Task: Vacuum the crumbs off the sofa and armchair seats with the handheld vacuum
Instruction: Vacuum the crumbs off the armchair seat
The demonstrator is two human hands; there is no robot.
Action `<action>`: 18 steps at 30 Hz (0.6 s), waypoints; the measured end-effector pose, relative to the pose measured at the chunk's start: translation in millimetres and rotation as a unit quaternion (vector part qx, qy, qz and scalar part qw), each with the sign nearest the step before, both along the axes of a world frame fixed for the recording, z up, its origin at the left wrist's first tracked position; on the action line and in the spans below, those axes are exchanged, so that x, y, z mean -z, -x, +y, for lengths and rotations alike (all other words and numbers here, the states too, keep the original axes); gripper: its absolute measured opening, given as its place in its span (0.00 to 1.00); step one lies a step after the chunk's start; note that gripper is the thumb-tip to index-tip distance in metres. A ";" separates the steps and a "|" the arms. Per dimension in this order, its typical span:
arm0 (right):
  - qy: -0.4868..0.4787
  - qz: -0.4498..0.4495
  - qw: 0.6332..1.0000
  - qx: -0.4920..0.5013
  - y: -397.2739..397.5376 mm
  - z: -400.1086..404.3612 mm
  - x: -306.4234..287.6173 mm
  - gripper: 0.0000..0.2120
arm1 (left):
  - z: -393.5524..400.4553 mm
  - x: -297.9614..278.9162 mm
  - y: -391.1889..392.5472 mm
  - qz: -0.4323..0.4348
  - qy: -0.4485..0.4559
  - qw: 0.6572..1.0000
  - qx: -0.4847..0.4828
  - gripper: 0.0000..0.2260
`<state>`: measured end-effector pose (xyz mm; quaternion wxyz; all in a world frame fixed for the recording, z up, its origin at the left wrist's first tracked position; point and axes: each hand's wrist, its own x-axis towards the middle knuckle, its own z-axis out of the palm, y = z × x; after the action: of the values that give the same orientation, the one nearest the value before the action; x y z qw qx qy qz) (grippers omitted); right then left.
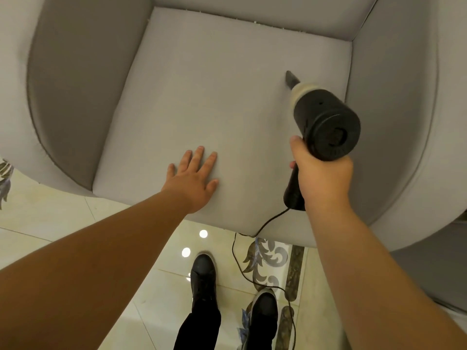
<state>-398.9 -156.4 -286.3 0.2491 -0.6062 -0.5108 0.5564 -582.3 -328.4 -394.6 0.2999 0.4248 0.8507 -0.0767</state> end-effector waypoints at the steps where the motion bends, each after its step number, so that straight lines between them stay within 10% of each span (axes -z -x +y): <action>1: -0.012 -0.020 1.000 -0.005 -5.3 -5.5 -0.1 0.16 | -0.7 -0.2 -1.8 0.000 0.002 1.000 0.004 0.30; 18: 0.002 -0.029 0.999 -0.028 -116.3 -115.7 -40.8 0.12 | 5.5 -15.4 -90.8 -0.046 0.029 0.998 0.022 0.30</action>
<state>-282.5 -272.1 -245.5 0.2172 -0.6079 -0.5334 0.5466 -491.5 -322.9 -379.2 0.3491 0.4381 0.8237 -0.0880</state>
